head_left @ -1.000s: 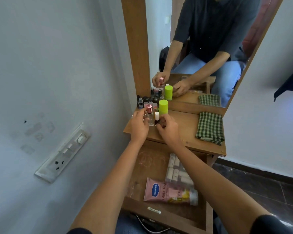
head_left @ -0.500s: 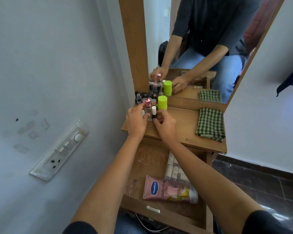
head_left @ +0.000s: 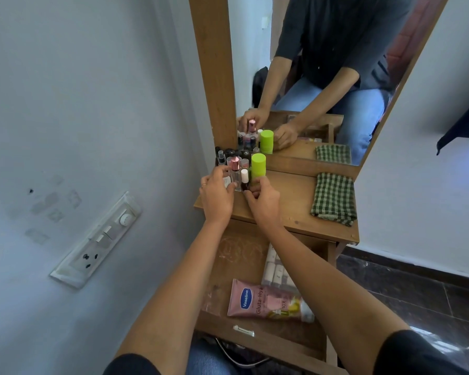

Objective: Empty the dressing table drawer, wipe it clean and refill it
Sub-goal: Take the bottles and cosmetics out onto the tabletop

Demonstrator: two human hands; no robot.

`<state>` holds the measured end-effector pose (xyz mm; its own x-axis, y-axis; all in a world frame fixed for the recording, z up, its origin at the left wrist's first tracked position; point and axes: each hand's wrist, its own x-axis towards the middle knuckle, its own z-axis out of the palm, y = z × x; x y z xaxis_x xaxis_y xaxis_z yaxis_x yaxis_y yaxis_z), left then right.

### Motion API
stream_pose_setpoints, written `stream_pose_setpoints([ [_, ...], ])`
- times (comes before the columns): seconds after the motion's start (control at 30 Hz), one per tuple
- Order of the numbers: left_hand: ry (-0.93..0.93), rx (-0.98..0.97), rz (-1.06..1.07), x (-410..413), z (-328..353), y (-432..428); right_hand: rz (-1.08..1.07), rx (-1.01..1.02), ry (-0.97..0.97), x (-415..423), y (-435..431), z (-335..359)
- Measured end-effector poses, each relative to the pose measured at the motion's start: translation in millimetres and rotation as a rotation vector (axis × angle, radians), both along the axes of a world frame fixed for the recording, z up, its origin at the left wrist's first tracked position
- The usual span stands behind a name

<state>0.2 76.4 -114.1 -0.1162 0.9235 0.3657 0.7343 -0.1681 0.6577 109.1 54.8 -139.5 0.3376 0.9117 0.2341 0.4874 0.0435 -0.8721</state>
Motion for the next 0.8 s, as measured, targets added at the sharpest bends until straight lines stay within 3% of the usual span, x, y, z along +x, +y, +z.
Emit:
stream_pose_setpoints([
  [0.23, -0.128, 0.011, -0.044, -14.9, -13.3, -50.3, 0.190, 0.056, 0.099, 13.1, -37.0, 6.4],
  [0.4, -0.123, -0.094, -0.133, -25.1, -21.2, -89.7, 0.409, -0.116, 0.120, 28.8, -90.4, -2.1],
  [0.6, -0.114, -0.196, -0.174, -34.2, -26.6, -132.2, 0.684, -0.407, -0.585, 48.9, -145.1, -10.4],
  [0.7, -0.131, -0.210, -0.172, -34.2, -27.4, -151.2, 0.721, -0.565, -0.697, 51.4, -161.8, -14.0],
  [0.8, -0.136, -0.231, -0.175, -30.7, -28.5, -164.8, 0.718, -0.594, -0.797, 52.0, -174.2, -18.6],
])
